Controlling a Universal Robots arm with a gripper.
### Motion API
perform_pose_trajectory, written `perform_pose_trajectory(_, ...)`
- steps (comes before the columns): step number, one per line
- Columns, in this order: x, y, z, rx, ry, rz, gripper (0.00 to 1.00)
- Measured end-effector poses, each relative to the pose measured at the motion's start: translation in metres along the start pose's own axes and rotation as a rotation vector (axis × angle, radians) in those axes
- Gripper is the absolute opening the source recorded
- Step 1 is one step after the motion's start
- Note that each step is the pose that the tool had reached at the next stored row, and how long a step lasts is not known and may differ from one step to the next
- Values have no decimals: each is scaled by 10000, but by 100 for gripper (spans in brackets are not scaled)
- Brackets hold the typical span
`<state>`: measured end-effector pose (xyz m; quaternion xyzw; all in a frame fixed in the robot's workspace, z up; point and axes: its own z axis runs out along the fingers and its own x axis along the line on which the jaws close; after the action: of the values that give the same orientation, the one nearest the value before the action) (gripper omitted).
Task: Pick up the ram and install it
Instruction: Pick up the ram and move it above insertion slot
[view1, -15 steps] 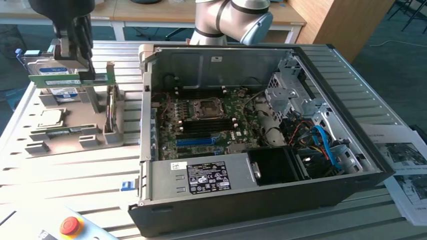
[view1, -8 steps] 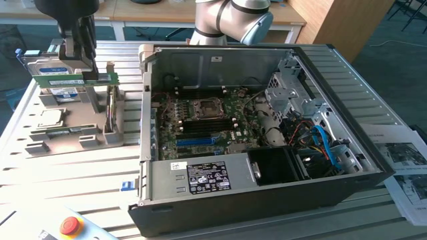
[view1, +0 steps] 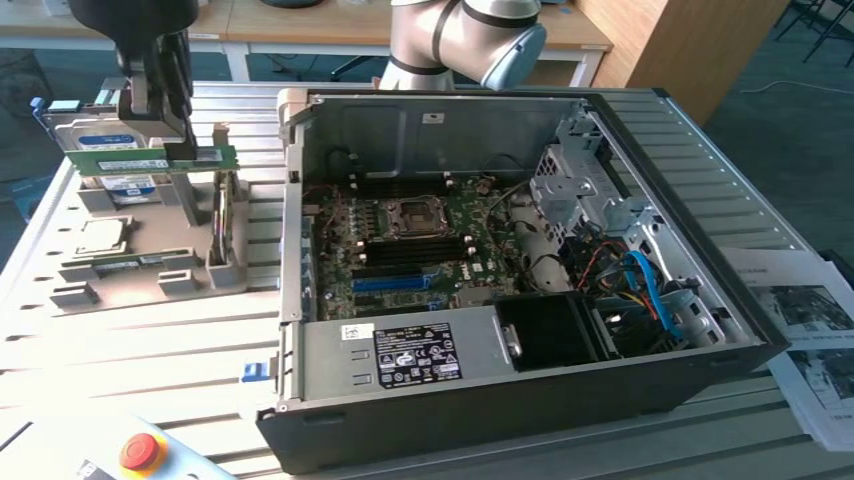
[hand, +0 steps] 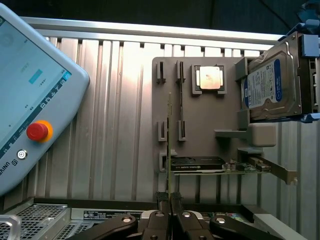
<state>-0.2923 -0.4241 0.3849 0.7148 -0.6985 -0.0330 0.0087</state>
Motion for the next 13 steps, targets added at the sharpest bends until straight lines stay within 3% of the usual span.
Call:
perform_pose_trajectory(9,0,-5,0,0,0,0,12)
perform_pose_trajectory(13,2,-59,-4,0,0,0,12)
